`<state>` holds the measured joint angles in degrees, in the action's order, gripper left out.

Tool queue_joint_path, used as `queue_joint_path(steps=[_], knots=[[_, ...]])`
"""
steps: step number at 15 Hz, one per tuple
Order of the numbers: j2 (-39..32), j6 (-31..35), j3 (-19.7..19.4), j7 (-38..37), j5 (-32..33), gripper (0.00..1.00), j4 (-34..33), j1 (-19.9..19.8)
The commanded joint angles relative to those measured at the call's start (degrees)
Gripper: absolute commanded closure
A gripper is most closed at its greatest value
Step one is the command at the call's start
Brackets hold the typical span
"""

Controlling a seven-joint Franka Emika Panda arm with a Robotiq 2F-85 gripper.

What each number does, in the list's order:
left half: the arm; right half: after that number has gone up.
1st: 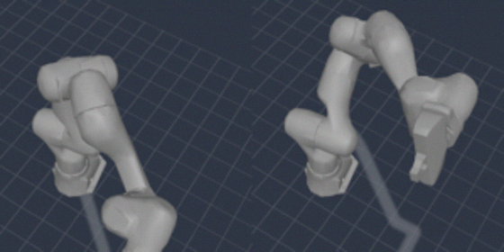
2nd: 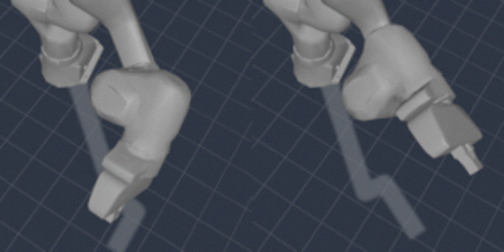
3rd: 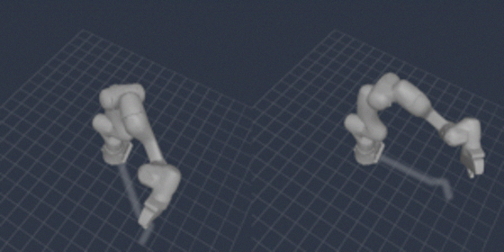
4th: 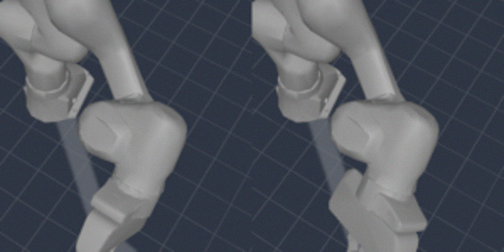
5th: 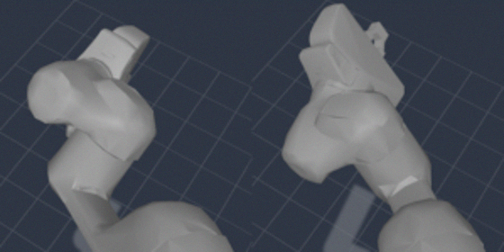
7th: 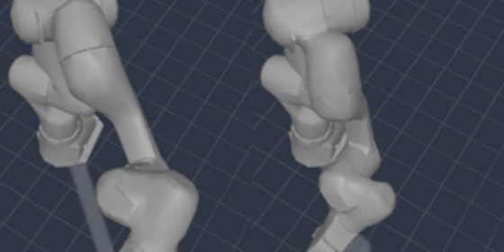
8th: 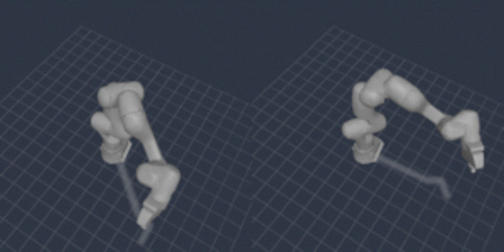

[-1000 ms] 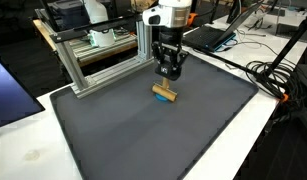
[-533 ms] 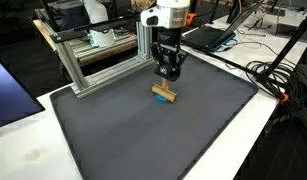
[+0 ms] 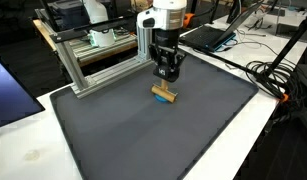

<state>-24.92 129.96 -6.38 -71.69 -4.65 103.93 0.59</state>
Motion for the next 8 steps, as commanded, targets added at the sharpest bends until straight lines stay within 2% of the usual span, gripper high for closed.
queue_joint_path(steps=[1,8], knots=[[-6.9,3.7,-1.4,3.5,0.2,0.78,-2.4,-2.2],[-7.8,2.5,-1.7,6.4,-2.1,0.78,-3.8,-3.2]])
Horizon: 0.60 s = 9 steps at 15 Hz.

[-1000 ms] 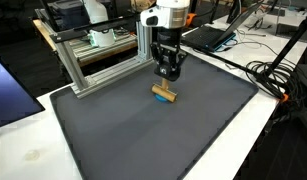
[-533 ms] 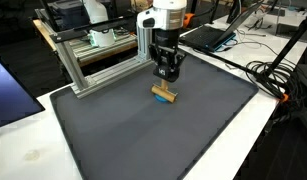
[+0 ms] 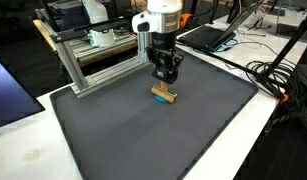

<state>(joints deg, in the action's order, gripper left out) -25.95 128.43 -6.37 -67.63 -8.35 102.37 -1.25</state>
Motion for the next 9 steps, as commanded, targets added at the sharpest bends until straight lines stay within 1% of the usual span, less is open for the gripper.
queue_joint_path(steps=[1,9], knots=[[-6.9,3.8,-1.8,2.5,1.5,0.78,-2.5,-1.3],[-7.3,3.2,-2.5,1.7,2.6,0.78,-3.4,-1.1]])
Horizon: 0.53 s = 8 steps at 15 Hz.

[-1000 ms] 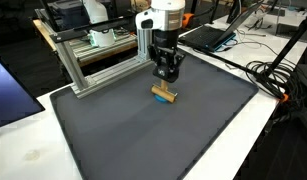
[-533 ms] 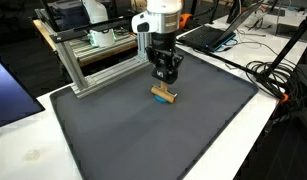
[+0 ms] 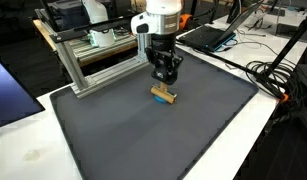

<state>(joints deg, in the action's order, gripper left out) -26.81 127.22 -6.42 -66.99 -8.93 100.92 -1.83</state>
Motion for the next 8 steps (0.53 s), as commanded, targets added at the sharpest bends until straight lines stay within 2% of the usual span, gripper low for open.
queue_joint_path(steps=[1,8], knots=[[-6.4,4.4,-2.5,1.1,3.2,0.78,-2.0,-0.6],[-6.3,3.8,-2.3,2.0,2.5,0.78,-2.2,-1.1]])
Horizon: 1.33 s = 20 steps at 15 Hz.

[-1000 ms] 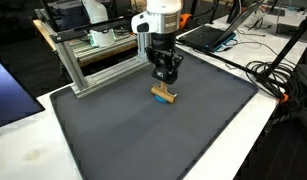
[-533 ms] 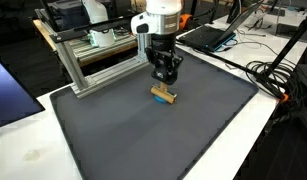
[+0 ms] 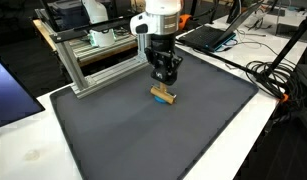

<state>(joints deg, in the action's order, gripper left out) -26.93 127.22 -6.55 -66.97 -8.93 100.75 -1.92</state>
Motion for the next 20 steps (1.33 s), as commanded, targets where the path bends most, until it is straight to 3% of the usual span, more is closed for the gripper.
queue_joint_path(steps=[1,8,20], knots=[[-5.9,3.6,-1.9,2.3,1.9,0.78,-2.0,-1.2],[1.1,1.9,-1.8,1.7,2.6,0.78,0.9,-0.1],[6.2,5.9,-3.4,4.0,9.5,0.78,4.3,0.8]])
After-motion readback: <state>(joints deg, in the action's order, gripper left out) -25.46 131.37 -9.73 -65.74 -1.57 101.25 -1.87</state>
